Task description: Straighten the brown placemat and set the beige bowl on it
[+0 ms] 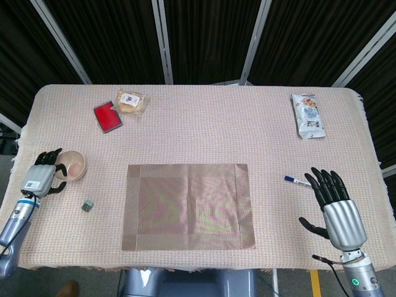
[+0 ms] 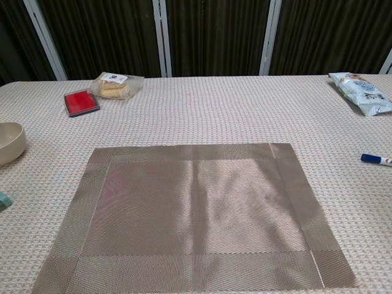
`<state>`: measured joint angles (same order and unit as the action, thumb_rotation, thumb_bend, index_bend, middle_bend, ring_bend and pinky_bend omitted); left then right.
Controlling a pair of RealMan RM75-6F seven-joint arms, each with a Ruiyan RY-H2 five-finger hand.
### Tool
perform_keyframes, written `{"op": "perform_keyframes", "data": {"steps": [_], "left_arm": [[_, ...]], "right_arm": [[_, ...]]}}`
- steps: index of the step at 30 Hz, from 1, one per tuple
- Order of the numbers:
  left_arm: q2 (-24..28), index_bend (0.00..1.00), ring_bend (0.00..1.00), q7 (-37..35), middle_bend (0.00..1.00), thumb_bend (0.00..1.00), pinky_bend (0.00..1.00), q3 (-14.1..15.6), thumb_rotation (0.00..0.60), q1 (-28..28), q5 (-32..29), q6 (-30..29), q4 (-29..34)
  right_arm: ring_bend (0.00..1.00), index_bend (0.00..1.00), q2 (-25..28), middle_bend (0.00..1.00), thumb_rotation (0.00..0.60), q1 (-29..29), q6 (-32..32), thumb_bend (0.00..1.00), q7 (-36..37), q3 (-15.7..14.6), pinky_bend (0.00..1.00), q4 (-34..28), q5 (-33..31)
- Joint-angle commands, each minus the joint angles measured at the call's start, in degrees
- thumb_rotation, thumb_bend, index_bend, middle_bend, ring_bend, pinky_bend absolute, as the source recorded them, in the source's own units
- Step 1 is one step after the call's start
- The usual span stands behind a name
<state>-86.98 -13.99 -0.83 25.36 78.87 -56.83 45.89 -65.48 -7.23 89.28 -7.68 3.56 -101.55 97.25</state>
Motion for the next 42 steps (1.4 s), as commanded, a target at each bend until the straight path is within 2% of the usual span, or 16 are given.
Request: {"op": "perform_keyframes", "data": {"steps": [1, 3, 10, 14, 19, 23, 28, 35, 42], "left_arm": [[-0.2, 0.6, 0.0, 0.0, 0.0, 0.4, 0.0, 0.1, 0.6, -0.1, 0.4, -0.2, -0.3], [0.0, 0.64, 0.0, -0.1, 0.0, 0.41, 0.0, 0.0, 0.6, -0.2, 0.7, -0.5, -0.2], [2.0, 0.65, 0.0, 0.0, 0.0, 0.43, 0.0, -0.6, 0.6, -0.2, 2.6, -4.2, 4.1], [4.5, 0.65, 0.0, 1.7, 0.0, 0.43, 0.0, -1.2, 0.6, 0.8, 4.7, -6.9, 10.5], [6.5, 0.65, 0.0, 6.7, 0.0, 0.43, 0.0, -2.3, 0.6, 3.4, 6.4, -7.1, 20.4], [5.1, 0.65, 0.0, 13.6, 0.0, 0.43, 0.0, -3.2, 0.6, 7.2, 7.2, -4.0, 29.5], [1.1, 0.65, 0.0, 19.2, 0.0, 0.43, 0.0, -4.0, 0.6, 10.8, 6.0, 0.5, 35.8], [-3.9, 0.65, 0.0, 26.2, 0.0, 0.42, 0.0, -3.6, 0.6, 14.2, 4.7, 5.1, 38.1], [-7.4, 0.65, 0.0, 30.4, 0.0, 0.42, 0.0, -3.0, 0.6, 15.7, 3.4, 6.9, 37.9]], "right_arm": [[0.0, 0.0, 0.0, 0.0, 0.6, 0.0, 0.0, 0.0, 0.1, 0.0, 0.0, 0.1, -0.1], [0.0, 0.0, 0.0, 0.0, 0.6, -0.1, -0.1, 0.0, 0.1, 0.1, 0.0, 0.1, -0.2], [0.0, 0.0, 0.1, 0.0, 0.6, -0.1, -0.2, 0.0, 0.4, 0.0, 0.0, 0.1, -0.1], [0.0, 0.0, 0.2, 0.0, 0.6, -0.2, -0.1, 0.0, 0.6, 0.0, 0.0, -0.1, 0.0], [0.0, 0.0, 0.3, 0.0, 0.6, -0.2, -0.1, 0.0, 0.8, -0.1, 0.0, -0.3, 0.2], [0.0, 0.0, 0.4, 0.0, 0.6, -0.1, 0.1, 0.0, 1.1, 0.0, 0.0, -0.3, 0.2], [0.0, 0.0, 0.8, 0.0, 0.6, 0.0, 0.5, 0.0, 1.8, 0.3, 0.0, -0.2, -0.4], [0.0, 0.0, 1.4, 0.0, 0.6, 0.3, 1.0, 0.0, 2.7, 0.8, 0.0, 0.1, -1.2], [0.0, 0.0, 2.0, 0.0, 0.6, 0.6, 1.6, 0.0, 3.7, 1.0, 0.0, 0.4, -1.6]]}}
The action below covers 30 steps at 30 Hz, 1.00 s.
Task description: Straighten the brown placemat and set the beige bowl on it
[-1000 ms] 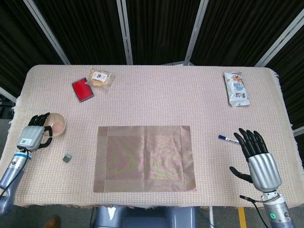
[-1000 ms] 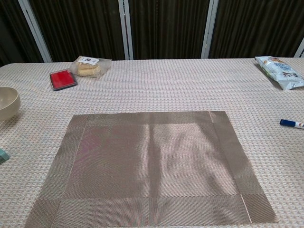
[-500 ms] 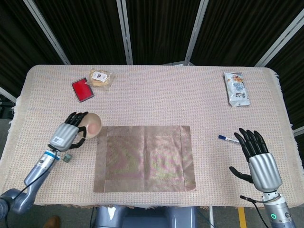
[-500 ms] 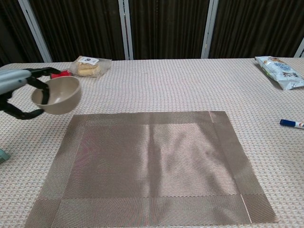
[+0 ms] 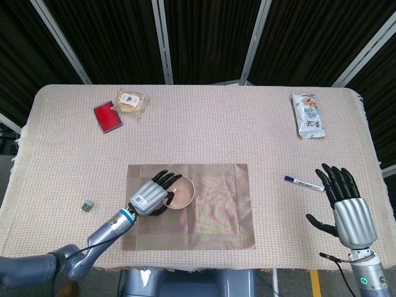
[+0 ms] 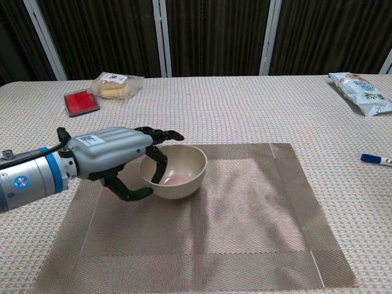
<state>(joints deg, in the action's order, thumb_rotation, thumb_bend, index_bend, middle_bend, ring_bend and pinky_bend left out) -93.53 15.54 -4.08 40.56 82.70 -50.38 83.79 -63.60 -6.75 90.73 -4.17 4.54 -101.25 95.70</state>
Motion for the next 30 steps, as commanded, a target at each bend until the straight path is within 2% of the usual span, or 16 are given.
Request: {"op": "perform_keyframes", "data": {"steps": [1, 4, 5, 6, 7, 8, 9, 11, 14, 19, 24, 28, 30], "left_arm": [[-1.2, 0.65, 0.0, 1.3, 0.0, 0.42, 0.0, 0.3, 0.6, 0.6, -0.6, 0.5, -0.1], [-2.0, 0.62, 0.0, 2.5, 0.0, 0.4, 0.0, 0.5, 0.6, 0.7, -0.9, 0.3, -0.3], [-2.2, 0.55, 0.0, 2.9, 0.0, 0.34, 0.0, 0.6, 0.6, 0.7, -1.1, 0.2, -0.3], [-2.2, 0.44, 0.0, 3.2, 0.0, 0.22, 0.0, 0.6, 0.6, 0.7, -1.1, 0.1, -0.3], [-2.2, 0.34, 0.0, 3.5, 0.0, 0.13, 0.0, 0.7, 0.6, 0.7, -1.1, -0.1, -0.1], [-2.0, 0.18, 0.0, 3.6, 0.0, 0.04, 0.0, 0.9, 0.6, 0.6, -1.2, -0.2, 0.1], [-1.9, 0.07, 0.0, 3.4, 0.0, 0.0, 0.0, 0.8, 0.6, 0.5, -1.2, -0.5, 0.5], [-1.5, 0.0, 0.0, 3.2, 0.0, 0.0, 0.0, 0.8, 0.6, 0.3, -0.8, -1.4, 1.0], [0.0, 0.0, 0.0, 2.3, 0.0, 0.0, 0.0, 0.6, 0.6, -0.3, 0.3, -3.5, 2.4], [5.4, 0.0, 0.0, 1.8, 0.0, 0.0, 0.0, -0.2, 0.6, -2.5, 1.2, -8.8, 6.7], [13.7, 0.0, 0.0, 4.2, 0.0, 0.0, 0.0, -1.8, 0.6, -9.1, -1.8, -19.4, 11.8], [22.6, 0.0, 0.0, 6.6, 0.0, 0.0, 0.0, -1.4, 0.6, -16.4, -5.9, -27.8, 18.5], [25.9, 0.0, 0.0, 6.8, 0.0, 0.0, 0.0, -0.7, 0.6, -19.2, -6.0, -31.2, 20.8]], "right_arm": [[0.0, 0.0, 0.2, 0.0, 0.6, 0.2, 0.3, 0.0, 0.4, 0.1, 0.0, 0.1, -0.1], [0.0, 0.0, 0.5, 0.0, 0.6, 0.3, 0.5, 0.0, 0.9, 0.1, 0.0, 0.1, -0.1], [0.0, 0.0, 0.5, 0.0, 0.6, 0.3, 0.6, 0.0, 1.0, 0.1, 0.0, 0.1, -0.1], [0.0, 0.0, 0.6, 0.0, 0.6, 0.3, 0.6, 0.0, 1.1, 0.1, 0.0, 0.1, 0.0], [0.0, 0.0, 0.6, 0.0, 0.6, 0.3, 0.7, 0.0, 1.2, 0.1, 0.0, 0.1, 0.0], [0.0, 0.0, 0.7, 0.0, 0.6, 0.3, 0.7, 0.0, 1.2, 0.1, 0.0, 0.0, 0.1], [0.0, 0.0, 0.7, 0.0, 0.6, 0.4, 0.8, 0.0, 1.3, 0.1, 0.0, -0.1, 0.2], [0.0, 0.0, 0.8, 0.0, 0.6, 0.4, 0.8, 0.0, 1.4, 0.1, 0.0, -0.1, 0.3], [0.0, 0.0, 0.8, 0.0, 0.6, 0.4, 0.8, 0.0, 1.5, 0.0, 0.0, -0.2, 0.5], [0.0, 0.0, 0.9, 0.0, 0.6, 0.4, 0.8, 0.0, 1.6, -0.2, 0.0, -0.4, 0.9], [0.0, 0.0, 1.1, 0.0, 0.6, 0.4, 0.8, 0.0, 1.7, -0.2, 0.0, -0.3, 0.8], [0.0, 0.0, 1.0, 0.0, 0.6, 0.6, 1.0, 0.0, -0.7, -0.1, 0.0, 0.2, 0.8], [0.0, 0.0, 1.0, 0.0, 0.6, 0.8, 1.0, 0.0, -1.3, -0.2, 0.0, 0.0, 0.9]]}}
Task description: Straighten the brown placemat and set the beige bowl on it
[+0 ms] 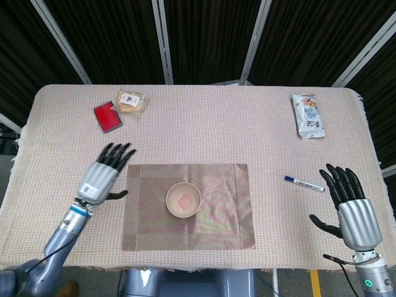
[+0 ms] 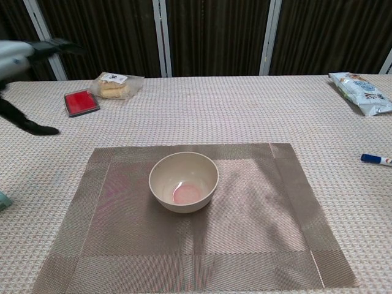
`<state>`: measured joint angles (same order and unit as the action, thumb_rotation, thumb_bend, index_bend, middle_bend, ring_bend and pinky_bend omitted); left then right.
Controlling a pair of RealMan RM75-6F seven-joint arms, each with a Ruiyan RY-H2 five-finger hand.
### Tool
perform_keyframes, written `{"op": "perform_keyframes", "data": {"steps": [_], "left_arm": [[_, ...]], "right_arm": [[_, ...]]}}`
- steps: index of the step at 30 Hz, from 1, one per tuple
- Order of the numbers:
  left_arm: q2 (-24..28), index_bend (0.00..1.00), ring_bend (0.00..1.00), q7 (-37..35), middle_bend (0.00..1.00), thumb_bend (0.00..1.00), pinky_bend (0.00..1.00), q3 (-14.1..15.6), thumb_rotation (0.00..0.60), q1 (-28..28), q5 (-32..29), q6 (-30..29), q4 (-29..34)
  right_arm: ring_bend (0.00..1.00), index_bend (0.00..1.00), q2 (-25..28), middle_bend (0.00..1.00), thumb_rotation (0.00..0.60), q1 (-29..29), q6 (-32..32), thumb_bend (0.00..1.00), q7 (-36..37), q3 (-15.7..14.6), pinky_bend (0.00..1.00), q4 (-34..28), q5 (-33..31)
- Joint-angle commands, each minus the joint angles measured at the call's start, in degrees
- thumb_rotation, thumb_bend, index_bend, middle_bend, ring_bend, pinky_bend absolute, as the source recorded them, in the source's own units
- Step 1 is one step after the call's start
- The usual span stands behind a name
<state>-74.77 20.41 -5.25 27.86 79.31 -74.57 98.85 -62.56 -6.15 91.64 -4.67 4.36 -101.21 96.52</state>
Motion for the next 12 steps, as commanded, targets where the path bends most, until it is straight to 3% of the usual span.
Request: {"op": "perform_keyframes", "data": {"steps": [1, 5, 12], "left_arm": [[8.7, 0.0, 0.0, 1.5, 0.0, 0.0, 0.0, 1.0, 0.6, -7.9, -2.4, -8.6, 6.9], [12.5, 0.0, 0.0, -1.9, 0.0, 0.0, 0.0, 3.8, 0.6, -13.4, -0.4, -13.9, 9.2], [13.5, 0.0, 0.0, -5.6, 0.0, 0.0, 0.0, 6.6, 0.6, -17.9, 3.3, -17.3, 8.2]], "right_arm": [[0.0, 0.0, 0.1, 0.0, 0.6, 0.2, 0.1, 0.0, -1.3, 0.0, 0.0, -0.1, 0.0], [0.0, 0.0, 0.5, 0.0, 0.6, 0.5, -0.7, 0.0, -5.1, 0.1, 0.0, -0.8, -1.6], [0.0, 0.0, -0.4, 0.0, 0.6, 0.8, -0.4, 0.0, -11.1, 0.9, 0.0, -0.6, -2.9]]}}
